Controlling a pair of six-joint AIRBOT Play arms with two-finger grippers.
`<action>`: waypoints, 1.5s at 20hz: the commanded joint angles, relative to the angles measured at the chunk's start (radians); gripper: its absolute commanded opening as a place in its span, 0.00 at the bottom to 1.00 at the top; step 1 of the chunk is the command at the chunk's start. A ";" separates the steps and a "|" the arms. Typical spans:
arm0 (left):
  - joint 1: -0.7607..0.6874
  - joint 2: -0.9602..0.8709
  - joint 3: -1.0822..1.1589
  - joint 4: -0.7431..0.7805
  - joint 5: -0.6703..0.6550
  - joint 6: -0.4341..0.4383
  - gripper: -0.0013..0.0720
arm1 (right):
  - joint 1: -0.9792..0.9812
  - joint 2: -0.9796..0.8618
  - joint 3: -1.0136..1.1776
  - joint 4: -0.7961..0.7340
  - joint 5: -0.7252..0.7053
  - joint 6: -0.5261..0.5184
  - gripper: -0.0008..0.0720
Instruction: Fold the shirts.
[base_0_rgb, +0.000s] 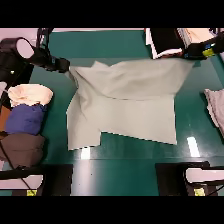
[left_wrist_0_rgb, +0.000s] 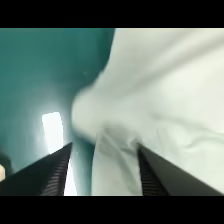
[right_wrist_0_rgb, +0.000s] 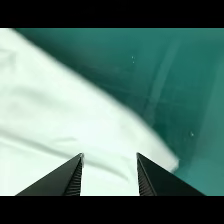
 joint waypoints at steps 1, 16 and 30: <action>0.092 -0.034 0.013 -0.015 -0.107 -0.023 0.69 | 0.002 -0.081 0.051 0.050 0.048 0.010 0.54; 0.242 0.095 -0.667 -0.426 0.025 0.195 0.69 | 0.029 0.336 -0.638 0.179 -0.041 -0.021 0.54; 0.158 0.229 -0.612 -0.414 -0.056 0.247 0.05 | -0.260 0.491 -0.985 -0.033 0.093 -0.020 0.54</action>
